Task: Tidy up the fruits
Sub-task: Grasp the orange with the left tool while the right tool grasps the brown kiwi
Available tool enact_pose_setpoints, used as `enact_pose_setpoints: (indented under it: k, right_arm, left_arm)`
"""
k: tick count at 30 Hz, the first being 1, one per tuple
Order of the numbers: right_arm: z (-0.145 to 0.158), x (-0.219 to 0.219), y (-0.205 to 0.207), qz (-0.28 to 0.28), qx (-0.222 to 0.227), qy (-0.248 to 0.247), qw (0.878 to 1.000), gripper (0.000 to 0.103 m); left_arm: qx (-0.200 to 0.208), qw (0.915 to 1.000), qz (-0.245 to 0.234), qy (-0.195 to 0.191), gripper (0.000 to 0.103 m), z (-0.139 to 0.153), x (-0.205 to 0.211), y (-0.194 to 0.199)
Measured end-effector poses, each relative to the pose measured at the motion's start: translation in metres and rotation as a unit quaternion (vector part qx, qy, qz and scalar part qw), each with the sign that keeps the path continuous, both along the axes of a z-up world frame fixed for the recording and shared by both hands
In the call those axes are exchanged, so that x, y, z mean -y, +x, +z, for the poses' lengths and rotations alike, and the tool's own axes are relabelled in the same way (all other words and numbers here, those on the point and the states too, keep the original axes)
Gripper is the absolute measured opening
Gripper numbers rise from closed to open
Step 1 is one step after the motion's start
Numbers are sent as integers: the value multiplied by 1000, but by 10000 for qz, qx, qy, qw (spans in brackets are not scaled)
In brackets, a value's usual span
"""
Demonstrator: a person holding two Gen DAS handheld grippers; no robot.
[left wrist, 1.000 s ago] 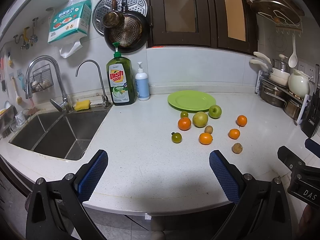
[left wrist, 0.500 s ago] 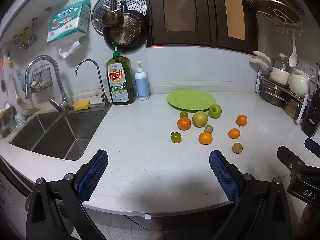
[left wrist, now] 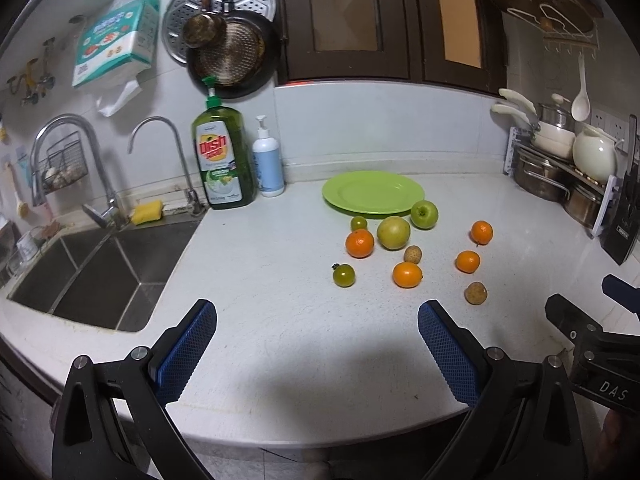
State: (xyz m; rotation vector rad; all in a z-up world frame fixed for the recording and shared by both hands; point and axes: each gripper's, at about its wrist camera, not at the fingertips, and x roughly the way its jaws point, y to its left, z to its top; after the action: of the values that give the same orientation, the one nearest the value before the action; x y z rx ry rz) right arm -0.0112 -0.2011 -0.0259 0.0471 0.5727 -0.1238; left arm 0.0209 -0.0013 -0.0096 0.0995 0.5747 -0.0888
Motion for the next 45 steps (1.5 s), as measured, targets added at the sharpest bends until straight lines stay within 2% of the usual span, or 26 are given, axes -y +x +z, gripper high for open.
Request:
enact_pose_setpoints:
  k: [7,11,17,19,23,26,28,32,34,45]
  right_arm:
    - [-9,0,23,-139,-207,77,9997,96]
    - [-17,0,44,-299,-411,183,9985,87]
    - [-32,-6,71,-676,-718,349,9945,77]
    - [-37,-9,76,-823,-769,366,9930,74]
    - [-44,-14,85,-992,-906,404,9901,69]
    - [-48,-12,93,-975,-967,366,9899,67]
    - [-51,-10,99,-912,-986,348,9903,65]
    - [-57,-2,111,-768,-1140,503,9892,59]
    - [-60,0,116,-687,-1187,504,9893,58]
    - [-72,10,131,-428,-1410,647,9870,47]
  left_arm:
    - [-75,9977,-643,202,89,-7,13,39]
    - [-192,9920,-1210,293,84,-14,20,65]
    - [-411,9750,-2142,420,77,-31,30,102]
    - [-461,9688,-2376,536,72,-38,35,110]
    - [-550,9574,-2753,670,71,-48,48,122]
    - [-655,9533,-2875,658,69,-56,56,129]
    - [-760,9522,-2881,677,64,-62,62,135]
    - [-986,9481,-2951,661,62,-73,72,144]
    - [-1069,9464,-2965,707,58,-78,77,148]
    - [-1403,9424,-2970,623,47,-94,94,166]
